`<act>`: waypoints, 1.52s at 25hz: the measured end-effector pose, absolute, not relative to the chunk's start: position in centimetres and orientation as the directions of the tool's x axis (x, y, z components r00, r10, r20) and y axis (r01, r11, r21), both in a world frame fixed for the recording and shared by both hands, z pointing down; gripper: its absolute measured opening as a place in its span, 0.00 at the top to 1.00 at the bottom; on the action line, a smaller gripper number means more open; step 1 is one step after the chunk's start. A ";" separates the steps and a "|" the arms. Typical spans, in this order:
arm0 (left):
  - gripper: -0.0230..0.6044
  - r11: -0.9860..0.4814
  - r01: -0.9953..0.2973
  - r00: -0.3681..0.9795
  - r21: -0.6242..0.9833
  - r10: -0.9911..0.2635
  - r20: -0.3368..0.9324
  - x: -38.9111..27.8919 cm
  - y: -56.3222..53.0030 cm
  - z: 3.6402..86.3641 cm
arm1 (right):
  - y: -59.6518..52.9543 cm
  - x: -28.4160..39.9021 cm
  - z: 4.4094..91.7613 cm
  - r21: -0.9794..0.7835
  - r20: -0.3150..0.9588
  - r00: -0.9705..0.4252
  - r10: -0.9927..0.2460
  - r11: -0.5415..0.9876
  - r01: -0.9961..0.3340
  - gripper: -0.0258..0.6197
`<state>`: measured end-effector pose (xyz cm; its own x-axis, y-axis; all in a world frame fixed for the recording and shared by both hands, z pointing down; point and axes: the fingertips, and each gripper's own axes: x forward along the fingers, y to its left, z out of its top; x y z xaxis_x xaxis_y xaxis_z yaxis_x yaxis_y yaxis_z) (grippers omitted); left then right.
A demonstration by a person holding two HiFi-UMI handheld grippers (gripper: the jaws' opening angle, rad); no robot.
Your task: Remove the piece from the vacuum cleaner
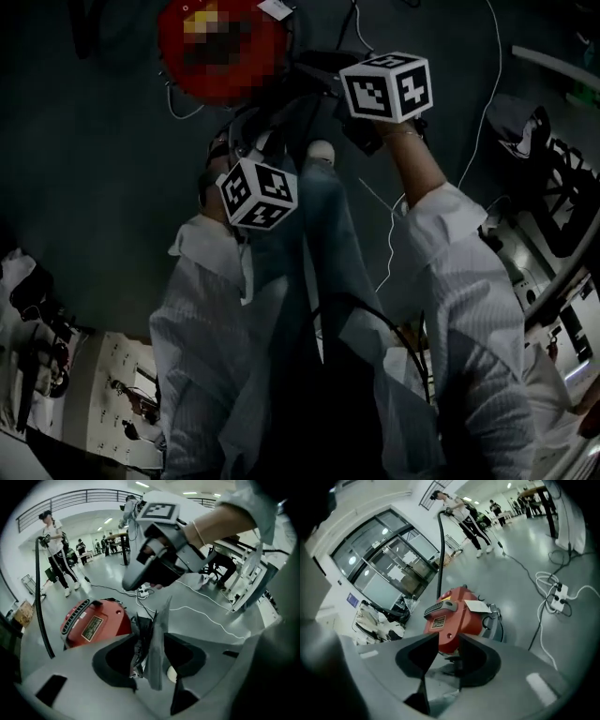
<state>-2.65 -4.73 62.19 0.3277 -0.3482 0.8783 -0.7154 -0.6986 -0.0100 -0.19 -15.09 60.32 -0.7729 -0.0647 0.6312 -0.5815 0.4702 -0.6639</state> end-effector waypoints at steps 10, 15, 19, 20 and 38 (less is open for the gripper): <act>0.64 -0.860 -0.490 0.249 -0.143 -0.295 0.923 -1.3 -4.1 70.3 | -15.7 -4.6 65.9 -0.777 0.599 -0.785 0.156 0.348 -0.524 0.72; 0.80 -0.861 -0.483 0.263 -0.160 -0.316 0.912 -0.2 -4.6 70.0 | -16.3 -4.1 66.5 -0.794 0.592 -0.786 0.177 0.297 -0.531 0.74; 0.93 -0.886 -0.452 0.290 -0.107 -0.259 0.921 0.3 -3.5 70.1 | -16.3 -4.2 66.5 -0.796 0.588 -0.790 0.173 0.296 -0.528 0.75; 0.93 -0.888 -0.450 0.299 -0.090 -0.244 0.922 0.4 -3.3 70.1 | -16.3 -4.2 66.5 -0.793 0.591 -0.788 0.172 0.301 -0.529 0.75; 0.94 -0.935 -0.353 0.352 0.006 -0.127 0.927 3.2 0.0 69.6 | -16.4 -4.1 66.2 -0.752 0.635 -0.758 0.152 0.348 -0.560 0.75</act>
